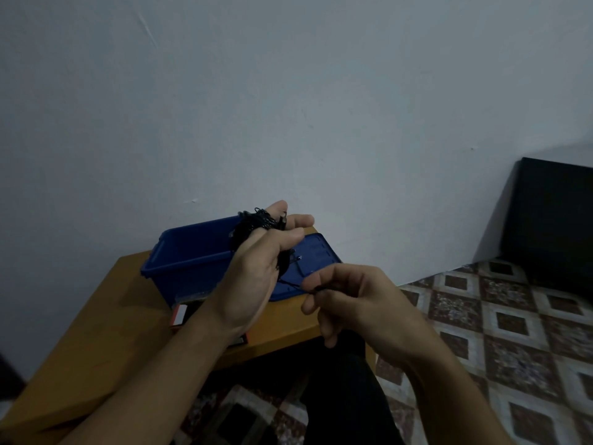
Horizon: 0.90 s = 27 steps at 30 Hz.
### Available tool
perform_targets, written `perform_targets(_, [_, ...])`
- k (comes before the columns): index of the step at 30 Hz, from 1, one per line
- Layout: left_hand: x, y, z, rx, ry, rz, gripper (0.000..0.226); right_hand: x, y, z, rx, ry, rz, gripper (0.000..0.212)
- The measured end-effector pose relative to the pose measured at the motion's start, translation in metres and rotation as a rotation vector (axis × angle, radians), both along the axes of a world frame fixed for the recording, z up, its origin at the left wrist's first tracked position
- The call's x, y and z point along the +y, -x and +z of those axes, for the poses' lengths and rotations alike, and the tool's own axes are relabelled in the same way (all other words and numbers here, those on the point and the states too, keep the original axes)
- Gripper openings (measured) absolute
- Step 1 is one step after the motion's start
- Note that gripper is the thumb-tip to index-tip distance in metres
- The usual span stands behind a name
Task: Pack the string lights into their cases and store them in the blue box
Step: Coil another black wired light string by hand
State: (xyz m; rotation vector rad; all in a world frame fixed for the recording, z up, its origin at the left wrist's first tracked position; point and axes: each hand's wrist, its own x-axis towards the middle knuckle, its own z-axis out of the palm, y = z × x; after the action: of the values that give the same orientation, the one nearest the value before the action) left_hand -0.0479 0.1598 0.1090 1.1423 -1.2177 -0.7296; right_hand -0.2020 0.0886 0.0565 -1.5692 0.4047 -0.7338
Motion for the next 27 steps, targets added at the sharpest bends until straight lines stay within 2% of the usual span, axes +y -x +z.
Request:
perform_targets(2, [0.003, 0.003, 0.002, -0.075, -0.004, -0.012, 0.033, 0.001, -0.001, 0.001, 0.01, -0.002, -0.035, 0.015])
perform_targets(4, [0.004, 0.004, 0.002, -0.147, -0.02, -0.013, 0.03, 0.003, -0.001, 0.002, 0.024, 0.011, -0.053, 0.012])
perform_targets(8, [0.009, 0.006, 0.005, -0.288, -0.106, 0.021, 0.042, 0.006, -0.002, 0.004, 0.106, 0.151, -0.109, 0.011])
perform_targets(11, [-0.007, -0.012, -0.002, -0.422, -0.307, -0.017, 0.059, 0.006, 0.0, 0.006, 0.086, 0.186, -0.15, 0.017])
perform_targets(12, [-0.028, -0.041, -0.023, -0.408, -0.4, -0.011, 0.058, 0.006, 0.0, 0.007, 0.08, 0.187, -0.153, 0.019])
perform_targets(13, [-0.03, -0.075, -0.04, -0.497, -0.429, 0.032, 0.058, 0.007, 0.001, 0.007, 0.082, 0.192, -0.153, 0.021])
perform_targets(14, [-0.037, -0.094, -0.051, -0.605, -0.468, 0.082, 0.074, 0.007, 0.001, 0.007, 0.093, 0.204, -0.155, 0.021])
perform_targets(15, [-0.037, -0.095, -0.059, -0.762, -0.465, 0.039, 0.086, 0.008, 0.0, 0.007, 0.106, 0.216, -0.16, 0.021])
perform_targets(16, [-0.032, -0.081, -0.062, -0.904, -0.494, -0.073, 0.086, 0.008, -0.001, 0.006, 0.114, 0.221, -0.166, 0.02])
perform_targets(17, [-0.022, -0.055, -0.048, -0.979, -0.513, -0.133, 0.08, 0.008, -0.002, 0.005, 0.12, 0.215, -0.171, 0.018])
perform_targets(19, [0.001, -0.014, -0.014, -1.064, -0.527, -0.03, 0.065, 0.007, -0.003, 0.005, 0.123, 0.189, -0.166, 0.014])
perform_targets(24, [-0.004, -0.007, -0.004, -0.914, -0.503, -0.103, 0.01, 0.006, -0.001, 0.006, 0.08, 0.186, -0.137, 0.014])
perform_targets(27, [0.001, -0.006, -0.002, -0.897, -0.508, -0.143, 0.015, 0.006, 0.001, 0.007, -0.003, 0.146, -0.108, 0.016])
